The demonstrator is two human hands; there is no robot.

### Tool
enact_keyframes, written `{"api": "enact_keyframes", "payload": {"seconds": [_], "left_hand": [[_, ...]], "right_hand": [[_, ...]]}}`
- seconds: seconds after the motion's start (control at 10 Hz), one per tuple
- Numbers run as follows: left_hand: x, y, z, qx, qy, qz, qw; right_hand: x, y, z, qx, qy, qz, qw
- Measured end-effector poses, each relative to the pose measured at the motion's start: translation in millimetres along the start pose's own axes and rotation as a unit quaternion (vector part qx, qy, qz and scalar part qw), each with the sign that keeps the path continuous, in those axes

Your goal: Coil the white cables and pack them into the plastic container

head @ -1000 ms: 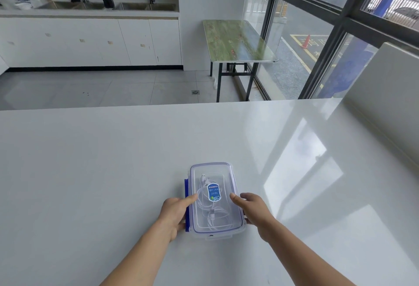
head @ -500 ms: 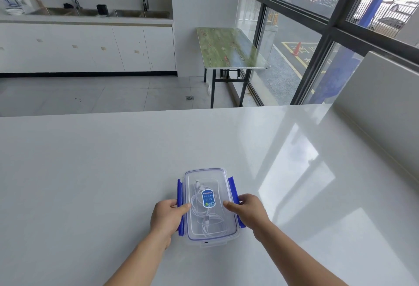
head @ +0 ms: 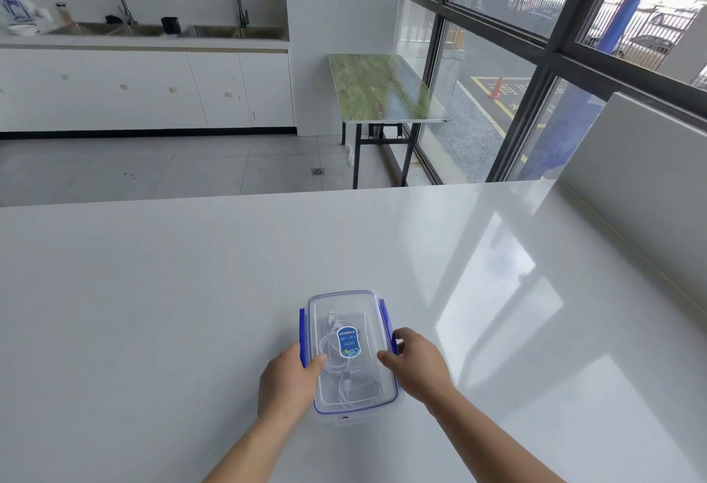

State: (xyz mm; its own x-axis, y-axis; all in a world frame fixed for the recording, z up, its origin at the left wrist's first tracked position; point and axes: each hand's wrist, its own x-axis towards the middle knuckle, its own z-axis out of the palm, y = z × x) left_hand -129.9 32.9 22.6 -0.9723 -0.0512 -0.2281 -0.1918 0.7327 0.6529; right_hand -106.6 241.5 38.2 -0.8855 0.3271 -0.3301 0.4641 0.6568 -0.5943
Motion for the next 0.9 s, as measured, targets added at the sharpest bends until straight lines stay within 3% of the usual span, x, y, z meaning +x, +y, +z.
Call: {"api": "enact_keyframes", "payload": {"seconds": [0.4,0.5,0.8,0.9], "left_hand": [[1.2,19.8,6.0,0.184,0.02,-0.002,0.983],[0.4,20.5,6.8,0.201,0.008,0.002,0.98],[-6.2,20.0,-5.1,0.116,-0.028,-0.024,0.993],[-10.0,24.7,-12.9,0.183,0.012,0.014,0.983]], "right_hand": [[0.1,-15.8,9.4,-0.118,0.067,-0.006,0.991],[-0.4,-12.5,11.4,-0.115,0.066,-0.011,0.991],[-7.4,-7.9,8.3,-0.096,0.035,-0.039,0.994],[-6.7,-12.6,-2.2,-0.129,0.057,-0.077,0.987]]}}
